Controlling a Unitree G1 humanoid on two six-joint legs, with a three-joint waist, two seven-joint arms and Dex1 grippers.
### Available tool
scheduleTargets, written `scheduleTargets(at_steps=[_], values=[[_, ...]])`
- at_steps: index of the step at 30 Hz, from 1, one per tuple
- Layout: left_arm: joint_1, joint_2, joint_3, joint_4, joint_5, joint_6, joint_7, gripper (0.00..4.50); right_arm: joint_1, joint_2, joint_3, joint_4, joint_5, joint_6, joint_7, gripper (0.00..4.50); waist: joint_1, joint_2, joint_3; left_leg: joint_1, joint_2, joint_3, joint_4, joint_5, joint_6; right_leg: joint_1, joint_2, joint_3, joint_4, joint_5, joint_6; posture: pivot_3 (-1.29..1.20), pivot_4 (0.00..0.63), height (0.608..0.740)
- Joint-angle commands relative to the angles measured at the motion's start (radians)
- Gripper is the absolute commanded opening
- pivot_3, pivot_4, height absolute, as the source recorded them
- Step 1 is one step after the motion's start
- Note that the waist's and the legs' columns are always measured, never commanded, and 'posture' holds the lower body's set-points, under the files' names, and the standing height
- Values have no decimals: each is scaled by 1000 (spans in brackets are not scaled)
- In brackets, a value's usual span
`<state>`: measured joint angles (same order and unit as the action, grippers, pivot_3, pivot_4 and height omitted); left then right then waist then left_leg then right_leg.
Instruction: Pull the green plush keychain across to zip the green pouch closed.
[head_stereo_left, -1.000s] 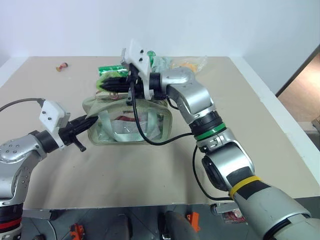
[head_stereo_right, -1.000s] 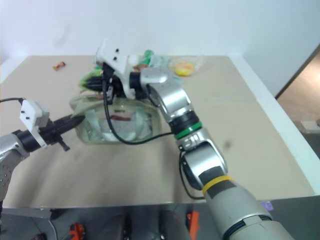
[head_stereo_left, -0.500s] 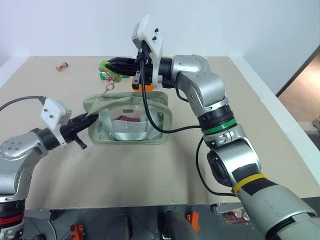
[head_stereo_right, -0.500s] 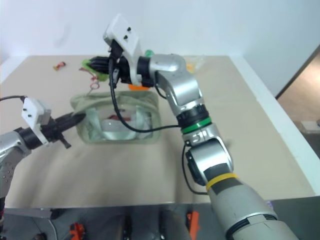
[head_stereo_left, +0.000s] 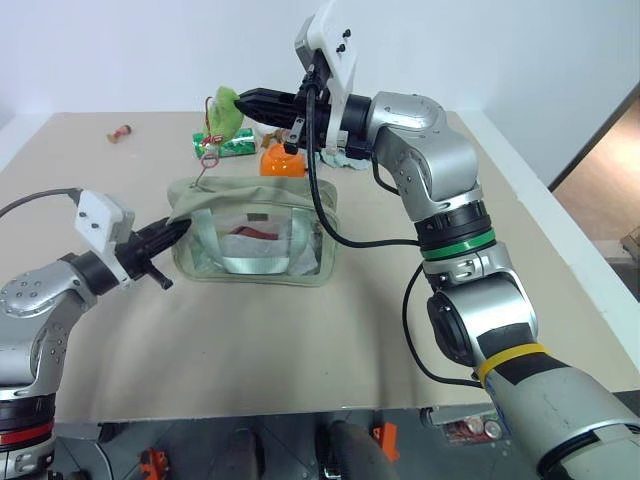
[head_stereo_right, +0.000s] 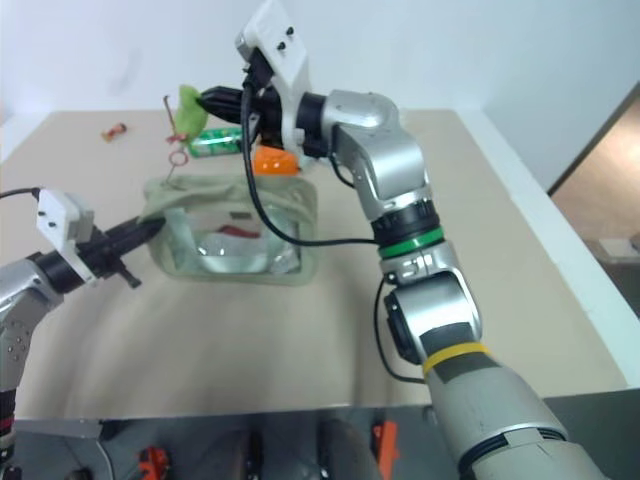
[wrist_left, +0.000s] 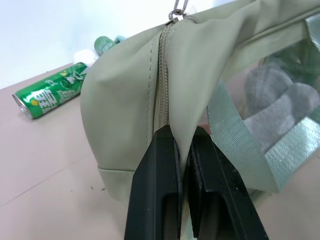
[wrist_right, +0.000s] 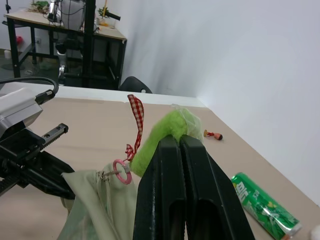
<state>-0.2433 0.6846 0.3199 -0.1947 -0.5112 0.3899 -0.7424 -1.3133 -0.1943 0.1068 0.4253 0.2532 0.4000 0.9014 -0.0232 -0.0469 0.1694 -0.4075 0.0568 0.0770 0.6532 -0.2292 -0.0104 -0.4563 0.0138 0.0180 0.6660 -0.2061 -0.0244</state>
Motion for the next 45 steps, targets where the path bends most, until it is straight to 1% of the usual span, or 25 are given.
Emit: scheduleTargets(at_steps=[1,11,12,14,15,16,18,19,20,21,22,24,29,33,35,39,45], values=[[-20,2,39,-1,3,-30,28,0,1,-19,-36,-67,21,7,-15,4,0,0,0,0,0,0,0,0,0,0,0,0,0,0,0,0,150,740],[-21,13,19,8,18,-49,24,0,71,-69,-25,-134,45,96,-1,4,-1,0,0,0,0,1,0,0,0,0,0,0,0,0,0,0,150,740],[-19,14,14,6,20,-51,18,0,72,-70,-22,-132,44,97,0,550,-1,0,0,0,0,1,0,0,0,-1,0,0,0,0,0,0,150,740],[-16,9,9,1,18,-49,15,0,70,-66,-12,-116,28,78,-6,1131,-2,0,0,0,1,1,0,0,0,-1,0,0,0,0,-1,0,150,740],[-14,6,9,-5,8,-39,13,0,69,-64,-1,-107,20,66,4,1537,-2,0,0,0,1,1,0,0,0,-1,1,0,0,0,-1,0,150,740],[-10,3,10,-13,-2,-28,10,0,67,-61,7,-95,12,51,9,1835,-2,0,0,0,1,1,0,0,0,-1,1,0,0,0,-1,0,150,740],[15,6,9,-33,-18,-12,-7,0,48,-53,22,-44,-22,-16,2,2624,-2,0,0,0,2,1,0,0,0,-1,2,0,0,0,-1,0,150,740],[33,10,8,-41,-23,-9,-19,0,34,-50,28,-14,-36,-48,5,2888,-3,0,0,0,2,1,0,0,0,-1,2,1,0,0,-1,0,150,740],[52,14,9,-48,-28,-5,-28,0,19,-47,32,20,-48,-76,9,3333,-3,0,0,0,2,2,0,0,0,-1,2,1,0,0,-1,0,150,740],[82,20,16,-64,-38,3,-42,0,-13,-39,36,93,-67,-128,11,3532,-3,0,0,0,1,1,0,0,0,-1,1,1,0,0,-1,0,150,740],[105,23,24,-80,-55,17,-51,0,-41,-31,40,160,-86,-177,8,3930,-6,0,0,0,1,1,0,0,0,-1,1,1,0,0,-1,0,150,740],[146,32,33,-113,-90,50,-69,0,-86,-16,53,287,-132,-281,-11,4477,-11,0,0,0,1,3,0,0,0,-2,1,1,0,1,-1,0,150,740],[212,53,51,-158,-136,94,-89,0,-165,27,51,541,-205,-463,-52,4477,-12,0,0,1,1,2,-1,0,0,-1,1,1,0,0,-2,0,150,740],[204,60,60,-156,-140,94,-78,0,-193,42,58,657,-253,-540,-46,4477,-11,0,0,0,0,1,-1,0,0,-1,0,1,0,0,-2,0,150,740],[192,66,60,-155,-132,86,-76,0,-180,48,77,674,-273,-569,15,4477,-12,0,0,0,0,2,-1,0,0,-1,0,2,0,0,-2,0,150,740],[174,71,64,-153,-119,75,-64,0,-143,50,85,636,-266,-566,129,4477,-12,0,0,0,0,1,-2,0,0,-1,0,1,0,0,-2,0,150,740],[131,81,56,-160,-119,79,-57,0,-85,60,87,565,-264,-527,195,4477,-10,0,0,0,0,1,-2,0,0,-1,0,1,0,-1,-3,0,150,740]])
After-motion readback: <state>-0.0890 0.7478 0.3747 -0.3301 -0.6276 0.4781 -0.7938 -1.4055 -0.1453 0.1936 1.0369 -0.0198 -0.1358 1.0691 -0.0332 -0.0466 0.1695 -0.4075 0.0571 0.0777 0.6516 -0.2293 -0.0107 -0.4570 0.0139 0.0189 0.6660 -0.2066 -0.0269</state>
